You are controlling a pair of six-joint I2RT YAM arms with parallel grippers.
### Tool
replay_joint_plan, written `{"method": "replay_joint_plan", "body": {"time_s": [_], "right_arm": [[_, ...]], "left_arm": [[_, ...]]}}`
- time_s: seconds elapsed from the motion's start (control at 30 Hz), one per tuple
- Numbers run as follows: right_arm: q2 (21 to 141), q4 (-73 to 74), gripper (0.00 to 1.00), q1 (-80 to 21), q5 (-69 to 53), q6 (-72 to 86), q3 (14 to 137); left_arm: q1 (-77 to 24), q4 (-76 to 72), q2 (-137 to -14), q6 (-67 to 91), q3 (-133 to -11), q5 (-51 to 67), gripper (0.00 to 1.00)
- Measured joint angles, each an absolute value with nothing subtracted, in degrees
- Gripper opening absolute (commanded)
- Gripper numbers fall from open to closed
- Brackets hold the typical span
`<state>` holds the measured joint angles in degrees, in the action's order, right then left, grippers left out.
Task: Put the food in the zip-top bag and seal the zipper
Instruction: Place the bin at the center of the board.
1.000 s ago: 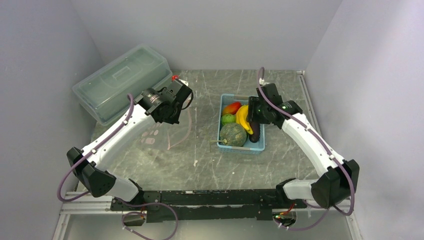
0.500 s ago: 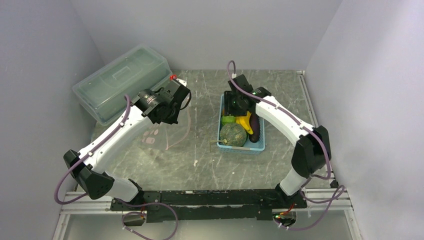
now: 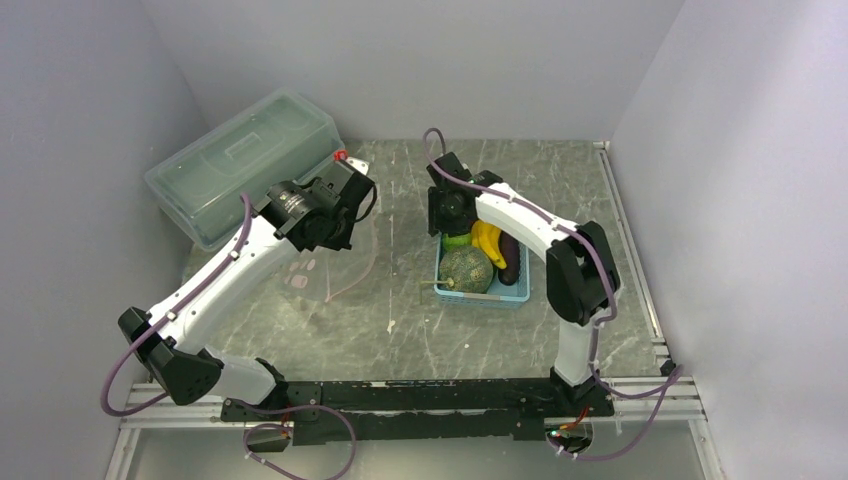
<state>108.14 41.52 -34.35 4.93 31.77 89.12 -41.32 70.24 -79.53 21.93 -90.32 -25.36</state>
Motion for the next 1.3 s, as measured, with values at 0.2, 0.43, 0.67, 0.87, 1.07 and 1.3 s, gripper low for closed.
{"method": "replay_joint_plan", "body": {"time_s": [0.2, 0.43, 0.67, 0.87, 1.07, 1.3], "right_arm": [[112.0, 41.9, 0.38, -35.0, 6.0, 31.8, 90.9], [112.9, 42.4, 0.21, -36.2, 7.7, 31.4, 91.4], [112.9, 43.6, 0.05, -36.8, 9.4, 31.0, 91.9], [112.9, 44.1, 0.00, -37.0, 11.0, 29.4, 91.9], [112.7, 43.6, 0.00, -37.3, 12.0, 28.4, 91.3], [111.7, 43.2, 0.28, -37.6, 12.0, 28.3, 90.2]], "left_arm": [[-41.3, 70.6, -79.5, 22.0, -90.3, -25.4, 0.00], [-41.3, 70.9, -79.5, 22.0, -90.3, -25.4, 0.00], [-41.3, 70.9, -79.5, 22.0, -90.3, -25.4, 0.00], [-41.3, 70.9, -79.5, 22.2, -90.3, -25.4, 0.00], [-41.3, 70.9, -79.5, 22.2, -90.3, -25.4, 0.00], [-41.3, 70.9, -79.5, 22.2, -90.3, -25.4, 0.00]]}}
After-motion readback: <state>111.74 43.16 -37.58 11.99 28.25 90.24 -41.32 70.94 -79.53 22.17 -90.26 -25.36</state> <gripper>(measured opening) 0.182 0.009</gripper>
